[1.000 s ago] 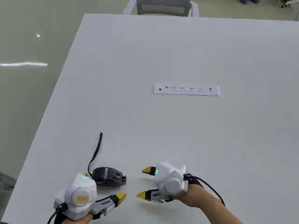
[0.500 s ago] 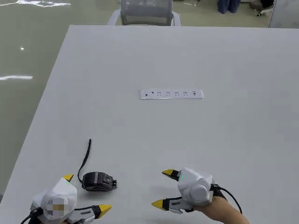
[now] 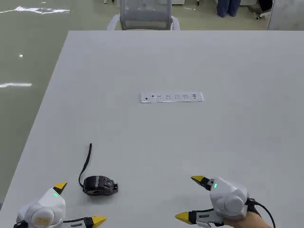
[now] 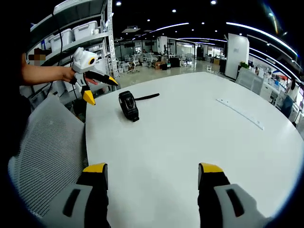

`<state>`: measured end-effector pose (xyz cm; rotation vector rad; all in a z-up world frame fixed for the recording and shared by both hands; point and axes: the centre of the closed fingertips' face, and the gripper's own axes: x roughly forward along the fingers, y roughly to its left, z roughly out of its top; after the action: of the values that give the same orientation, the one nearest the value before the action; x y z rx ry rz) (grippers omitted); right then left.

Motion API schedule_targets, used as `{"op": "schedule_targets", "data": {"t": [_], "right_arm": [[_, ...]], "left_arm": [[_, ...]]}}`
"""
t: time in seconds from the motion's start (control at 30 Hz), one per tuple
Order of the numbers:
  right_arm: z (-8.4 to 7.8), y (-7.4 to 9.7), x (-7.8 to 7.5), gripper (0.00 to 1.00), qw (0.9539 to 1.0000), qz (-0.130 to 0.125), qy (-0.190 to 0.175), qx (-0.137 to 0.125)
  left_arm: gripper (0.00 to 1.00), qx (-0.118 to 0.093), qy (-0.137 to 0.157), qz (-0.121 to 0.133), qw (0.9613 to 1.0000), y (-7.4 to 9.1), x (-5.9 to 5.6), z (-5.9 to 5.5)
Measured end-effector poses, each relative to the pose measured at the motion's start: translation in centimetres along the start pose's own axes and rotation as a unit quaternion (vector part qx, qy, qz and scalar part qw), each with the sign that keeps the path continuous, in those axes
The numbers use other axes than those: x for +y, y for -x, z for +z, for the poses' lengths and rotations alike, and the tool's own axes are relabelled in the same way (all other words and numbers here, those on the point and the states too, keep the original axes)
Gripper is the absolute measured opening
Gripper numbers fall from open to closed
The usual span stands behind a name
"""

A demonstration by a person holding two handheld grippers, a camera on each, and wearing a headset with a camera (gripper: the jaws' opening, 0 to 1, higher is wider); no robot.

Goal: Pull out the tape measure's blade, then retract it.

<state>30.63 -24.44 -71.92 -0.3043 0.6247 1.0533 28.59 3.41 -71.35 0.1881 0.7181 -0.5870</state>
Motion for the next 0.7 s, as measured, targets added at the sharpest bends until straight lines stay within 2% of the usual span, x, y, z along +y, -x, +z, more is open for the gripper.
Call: {"op": "schedule_targets", "data": {"t": [0.2,0.43,0.5,0.7], "right_arm": [[-0.4,1.2,-0.4,0.83,0.9999,-0.004,-0.009,0.001],[-1.0,2.1,-0.7,0.87,0.9998,-0.009,-0.016,-0.004],[-1.1,2.3,-0.9,0.88,0.9998,-0.010,-0.014,-0.007],[-0.8,2.9,-1.4,0.89,0.9996,-0.017,-0.008,-0.021]], "left_arm": [[0.99,-0.005,-0.005,-0.004,1.0000,0.7,0.0,0.0],[0.99,-0.014,-0.003,-0.006,0.9999,1.5,-0.1,-0.7],[0.99,-0.009,-0.003,-0.008,0.9999,1.7,-0.2,-1.0],[0.99,-0.024,-0.007,0.010,0.9996,2.1,0.4,-1.0]]}}
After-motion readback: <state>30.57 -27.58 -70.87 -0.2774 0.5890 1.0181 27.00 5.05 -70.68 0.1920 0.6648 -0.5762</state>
